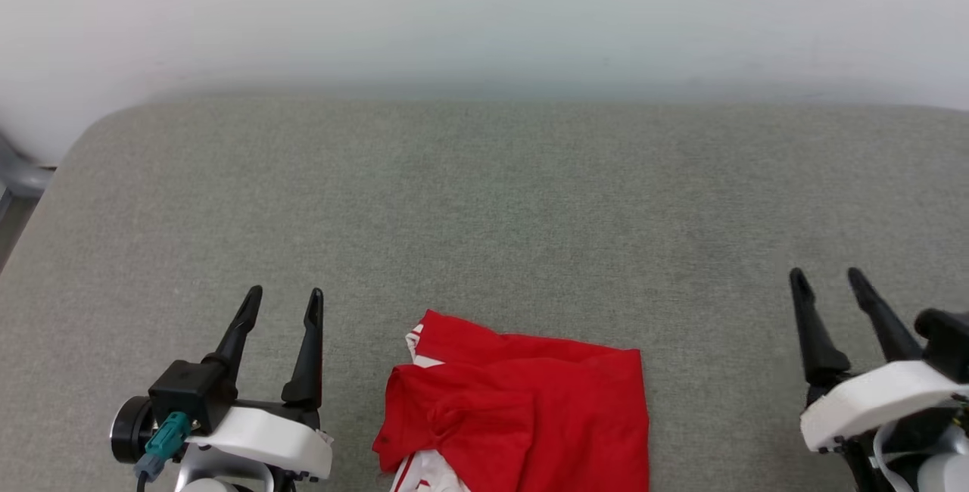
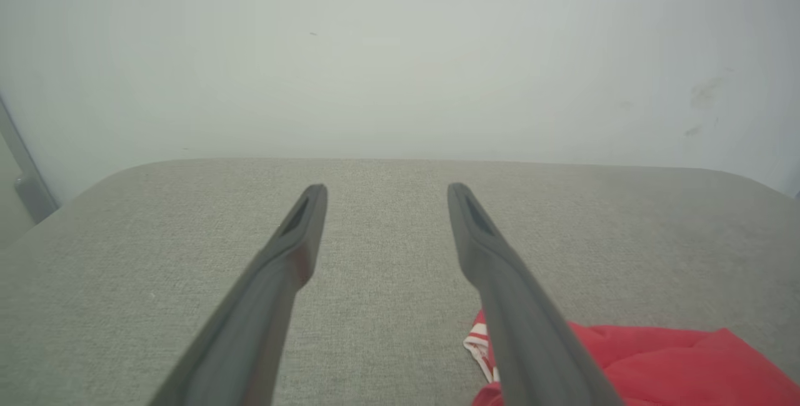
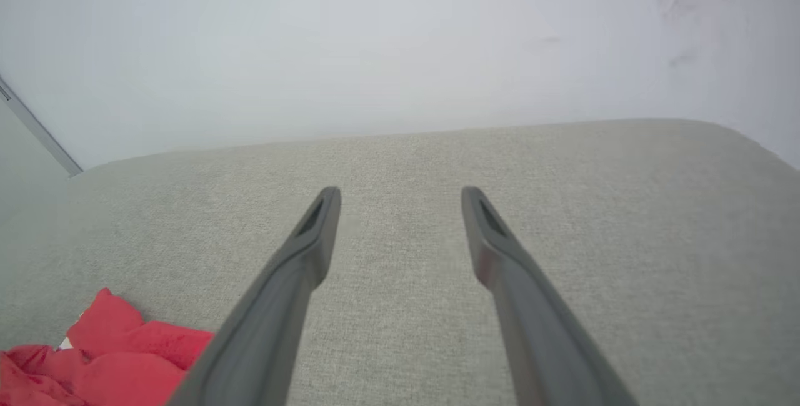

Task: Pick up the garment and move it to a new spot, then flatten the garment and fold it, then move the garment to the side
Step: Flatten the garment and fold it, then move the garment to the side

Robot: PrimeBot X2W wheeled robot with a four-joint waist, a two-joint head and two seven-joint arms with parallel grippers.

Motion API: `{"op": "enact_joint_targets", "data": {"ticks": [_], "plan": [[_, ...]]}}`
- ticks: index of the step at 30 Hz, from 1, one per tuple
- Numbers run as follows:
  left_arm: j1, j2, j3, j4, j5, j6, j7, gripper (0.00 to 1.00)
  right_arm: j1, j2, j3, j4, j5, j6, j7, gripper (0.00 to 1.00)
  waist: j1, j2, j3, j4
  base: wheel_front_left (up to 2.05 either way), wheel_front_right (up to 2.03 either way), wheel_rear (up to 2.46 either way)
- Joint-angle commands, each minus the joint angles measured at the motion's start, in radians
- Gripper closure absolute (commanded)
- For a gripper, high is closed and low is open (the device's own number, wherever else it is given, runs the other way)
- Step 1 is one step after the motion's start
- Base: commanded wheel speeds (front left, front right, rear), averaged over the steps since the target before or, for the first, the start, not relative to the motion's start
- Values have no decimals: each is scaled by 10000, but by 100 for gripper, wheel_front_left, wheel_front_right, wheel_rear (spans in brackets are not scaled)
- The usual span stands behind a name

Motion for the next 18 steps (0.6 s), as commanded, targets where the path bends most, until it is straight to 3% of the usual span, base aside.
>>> {"op": "enact_joint_targets", "data": {"ticks": [1,10,18], "plan": [[89,13,19,-7,82,60,-20,0,161,133,-55,-185,-195,-3,-77,0,0,0,-93,-78,0,0,0],[281,-83,203,57,256,84,-20,0,1178,559,2,-1585,-1548,-5,-578,0,0,0,-350,-236,0,0,0],[451,-212,432,168,463,20,-21,0,2106,692,334,-2474,-1810,-5,-535,0,0,0,-489,-300,0,0,0]]}}
